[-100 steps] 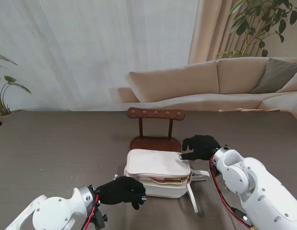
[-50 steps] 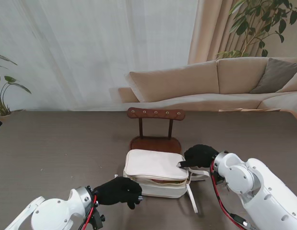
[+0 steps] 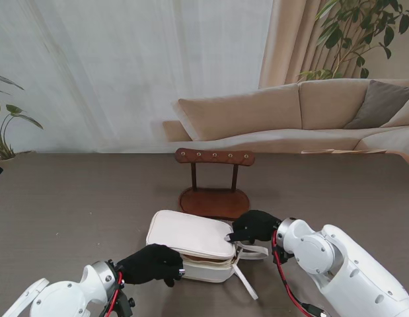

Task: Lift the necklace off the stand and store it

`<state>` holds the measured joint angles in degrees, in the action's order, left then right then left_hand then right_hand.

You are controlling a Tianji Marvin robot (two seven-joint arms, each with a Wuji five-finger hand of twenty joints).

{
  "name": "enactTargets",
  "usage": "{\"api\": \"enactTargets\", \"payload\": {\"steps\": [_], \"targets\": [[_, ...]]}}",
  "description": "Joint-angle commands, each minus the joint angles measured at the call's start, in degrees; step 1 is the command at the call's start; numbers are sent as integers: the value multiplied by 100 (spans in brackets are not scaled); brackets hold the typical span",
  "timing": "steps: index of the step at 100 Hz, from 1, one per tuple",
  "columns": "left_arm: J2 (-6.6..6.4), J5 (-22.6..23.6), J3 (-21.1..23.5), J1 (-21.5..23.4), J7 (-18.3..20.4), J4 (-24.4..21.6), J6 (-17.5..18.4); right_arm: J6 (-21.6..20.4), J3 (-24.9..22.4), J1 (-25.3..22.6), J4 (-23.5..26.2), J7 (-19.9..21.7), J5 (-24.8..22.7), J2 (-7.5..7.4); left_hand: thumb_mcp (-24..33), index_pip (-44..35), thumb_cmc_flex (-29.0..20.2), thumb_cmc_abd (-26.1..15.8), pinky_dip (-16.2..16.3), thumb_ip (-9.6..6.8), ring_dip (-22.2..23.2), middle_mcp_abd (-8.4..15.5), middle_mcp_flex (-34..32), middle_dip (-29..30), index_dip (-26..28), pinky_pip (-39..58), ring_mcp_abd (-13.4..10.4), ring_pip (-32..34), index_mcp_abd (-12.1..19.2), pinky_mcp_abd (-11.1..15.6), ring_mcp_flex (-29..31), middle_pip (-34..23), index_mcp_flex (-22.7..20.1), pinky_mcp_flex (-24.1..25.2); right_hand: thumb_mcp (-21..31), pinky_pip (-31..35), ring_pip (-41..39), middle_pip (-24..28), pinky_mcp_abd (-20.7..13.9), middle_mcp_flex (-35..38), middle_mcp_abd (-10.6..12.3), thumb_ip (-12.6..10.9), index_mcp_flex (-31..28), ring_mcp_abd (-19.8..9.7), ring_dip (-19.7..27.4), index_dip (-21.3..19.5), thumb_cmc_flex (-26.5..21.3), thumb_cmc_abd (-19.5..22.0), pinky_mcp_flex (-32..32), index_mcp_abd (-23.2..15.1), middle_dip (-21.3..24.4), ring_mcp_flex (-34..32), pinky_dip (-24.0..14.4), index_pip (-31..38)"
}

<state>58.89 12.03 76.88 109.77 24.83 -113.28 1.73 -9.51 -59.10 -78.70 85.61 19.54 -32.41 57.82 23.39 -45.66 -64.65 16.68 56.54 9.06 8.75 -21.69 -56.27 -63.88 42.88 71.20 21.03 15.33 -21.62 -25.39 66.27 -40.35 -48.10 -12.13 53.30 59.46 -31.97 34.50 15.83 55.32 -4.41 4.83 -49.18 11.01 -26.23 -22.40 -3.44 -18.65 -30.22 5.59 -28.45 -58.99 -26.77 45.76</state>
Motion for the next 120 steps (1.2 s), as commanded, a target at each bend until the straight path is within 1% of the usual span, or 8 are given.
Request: {"api": "enactTargets", "payload": {"steps": [1, 29, 58, 70, 92, 104, 112, 120], "targets": [[17, 49, 54, 61, 75, 10, -106, -57, 145, -64, 89, 54, 39, 135, 12, -203, -91, -7, 52, -147, -18, 64, -159, 29, 10, 459, -158, -86, 248, 316, 49, -60, -167, 77, 258, 235, -85, 59, 50, 109, 60, -77, -49, -18, -48, -78, 107, 156, 567, -692, -83, -202, -130, -133], [27, 486, 192, -8, 22, 256, -356, -84, 388, -50, 188, -160, 221, 196, 7, -207, -88, 2, 51, -146, -20, 73, -160, 30, 8, 461, -175, -88, 255, 320, 44, -64, -166, 76, 346, 254, -102, 73, 56, 174, 77, -74, -132, -37, -48, -97, 65, 77, 576, -779, -80, -228, -127, -102], [68, 780, 162, -391, -197, 605, -317, -366, 564, -98, 234, -412, 314, 243, 22, -219, -62, 6, 47, -138, -20, 90, -158, 35, -4, 457, -187, -91, 275, 327, 40, -68, -164, 78, 455, 297, -206, 87, 13, 343, 154, -76, -271, -163, -92, -134, 13, -49, 550, -966, -84, -323, -129, -59], [78, 895, 145, -570, -256, 720, -298, -476, 343, -378, 546, -303, 322, 197, 29, -230, -59, 13, 41, -136, -20, 95, -158, 36, -5, 450, -196, -91, 284, 331, 39, -71, -168, 77, 514, 315, -234, 76, 17, 387, 156, -76, -311, -187, -102, -143, -25, -120, 533, -1000, -83, -365, -126, -56], [63, 1046, 169, -778, -201, 838, -286, -861, 302, -528, 585, -391, 309, 185, 45, -250, -39, 16, -12, -123, -27, 127, -129, 52, -16, 375, -242, -112, 311, 380, -5, -55, -147, 147, 610, 370, -275, 76, -17, 440, 194, -50, -337, -286, -118, -157, -102, -309, 454, -1092, -93, -441, -119, -59], [50, 1114, 238, -762, -145, 838, -294, -967, 206, -596, 656, -592, 38, 201, 48, -264, -38, 16, -83, -118, -34, 151, -103, 79, -22, 298, -269, -141, 339, 415, -57, -21, -129, 202, 607, 426, -302, 88, -34, 486, 226, -28, -349, -332, -127, -170, -102, -393, 347, -1173, -98, -525, -115, -40], [44, 1181, 311, -690, -126, 811, -295, -890, 62, -681, 769, -804, -76, 245, 43, -277, -34, 14, -132, -116, -37, 171, -94, 110, -27, 264, -291, -157, 358, 430, -83, 17, -123, 224, 636, 516, -375, 123, -7, 593, 198, -22, -439, -291, -157, -183, -144, -484, 230, -1150, -109, -641, -133, 1], [41, 1237, 389, -592, -112, 776, -316, -750, -96, -772, 917, -1034, -170, 298, 40, -283, -36, 16, -165, -116, -39, 179, -98, 128, -32, 246, -295, -168, 361, 437, -100, 35, -119, 242, 691, 671, -538, 232, 44, 750, 188, 0, -675, -270, -229, -219, -166, -604, 98, -1211, -167, -784, -176, 113]]}}
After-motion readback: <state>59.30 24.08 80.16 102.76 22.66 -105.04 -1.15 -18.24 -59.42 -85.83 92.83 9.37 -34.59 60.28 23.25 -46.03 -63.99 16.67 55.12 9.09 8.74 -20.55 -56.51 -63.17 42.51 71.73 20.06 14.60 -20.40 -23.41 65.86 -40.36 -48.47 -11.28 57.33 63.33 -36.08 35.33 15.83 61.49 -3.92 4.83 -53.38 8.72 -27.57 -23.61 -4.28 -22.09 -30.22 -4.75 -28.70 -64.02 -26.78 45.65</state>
